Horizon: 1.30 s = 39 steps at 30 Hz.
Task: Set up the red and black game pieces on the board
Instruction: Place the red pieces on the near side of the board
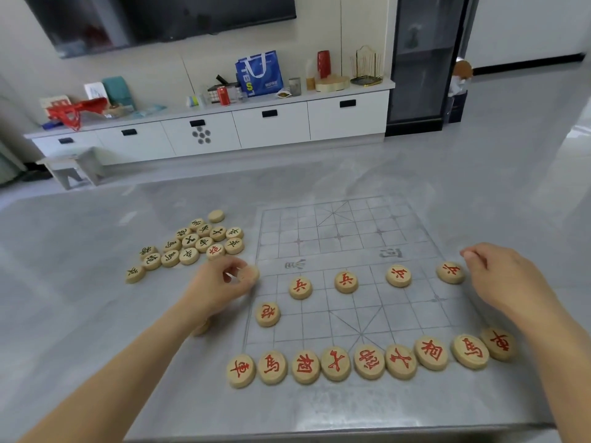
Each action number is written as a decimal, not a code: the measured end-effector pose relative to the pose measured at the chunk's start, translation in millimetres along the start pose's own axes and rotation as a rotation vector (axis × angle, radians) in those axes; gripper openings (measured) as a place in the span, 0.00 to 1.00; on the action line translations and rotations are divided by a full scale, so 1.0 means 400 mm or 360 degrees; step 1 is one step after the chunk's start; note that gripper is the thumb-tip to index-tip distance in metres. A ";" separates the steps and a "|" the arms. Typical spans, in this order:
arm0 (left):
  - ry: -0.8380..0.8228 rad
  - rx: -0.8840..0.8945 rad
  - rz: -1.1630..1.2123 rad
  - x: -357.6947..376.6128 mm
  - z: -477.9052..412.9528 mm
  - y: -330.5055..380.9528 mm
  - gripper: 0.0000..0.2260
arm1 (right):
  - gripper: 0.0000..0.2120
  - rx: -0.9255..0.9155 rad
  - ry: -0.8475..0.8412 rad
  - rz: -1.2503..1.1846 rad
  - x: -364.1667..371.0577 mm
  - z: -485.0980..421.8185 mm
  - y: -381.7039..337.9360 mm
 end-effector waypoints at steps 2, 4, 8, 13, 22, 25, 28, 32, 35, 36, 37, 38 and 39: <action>-0.0011 -0.0038 0.0016 0.002 0.001 -0.012 0.14 | 0.14 -0.0008 -0.0003 0.0002 0.005 -0.002 -0.002; -0.0038 -0.0060 0.0016 0.006 0.003 -0.015 0.14 | 0.14 -0.0005 -0.0004 0.0006 0.009 -0.004 0.001; -0.0161 -0.0051 -0.0042 0.026 0.018 -0.004 0.14 | 0.13 0.0000 -0.0001 0.0007 0.011 -0.007 0.010; -0.0232 0.0001 -0.0110 0.037 0.034 0.009 0.14 | 0.13 -0.0010 -0.0003 0.0013 0.017 -0.013 0.021; -0.0263 0.0063 -0.0124 0.027 0.033 -0.004 0.14 | 0.14 -0.0007 -0.0014 0.0023 0.037 -0.026 0.040; -0.0332 0.0121 -0.0300 0.032 0.030 -0.003 0.16 | 0.14 -0.0031 -0.0004 0.0048 0.039 -0.028 0.038; -0.0364 0.0111 -0.0338 0.034 0.029 -0.002 0.20 | 0.16 -0.0002 0.0040 0.0000 0.045 -0.024 0.056; -0.0388 0.0005 -0.0196 0.027 0.023 -0.030 0.26 | 0.14 0.0092 0.0086 -0.0104 0.144 -0.078 0.223; 0.0030 -0.0091 0.0053 -0.040 -0.011 -0.065 0.19 | 0.18 0.0168 0.0183 -0.0315 0.194 -0.112 0.309; 0.0202 -0.0133 0.0092 -0.068 -0.026 -0.078 0.16 | 0.20 0.0198 0.0201 -0.0397 0.209 -0.116 0.324; 0.0340 -0.0177 0.0109 -0.092 -0.043 -0.093 0.15 | 0.22 0.0222 0.0231 -0.0448 0.218 -0.117 0.324; 0.0427 -0.0225 0.0101 -0.109 -0.061 -0.107 0.15 | 0.24 0.0230 0.0223 -0.0499 0.243 -0.131 0.342; 0.0463 -0.0262 0.0075 -0.118 -0.080 -0.117 0.15 | 0.24 0.0248 0.0240 -0.0495 0.229 -0.122 0.319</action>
Point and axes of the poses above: each hand's wrist, its own z-axis away from the middle knuckle, its own x-axis out of the palm, y = z × x, the point moved 8 cm from there along -z, towards the middle knuckle, and after that the axes turned 8 degrees about -x, right-handed, at the moved point
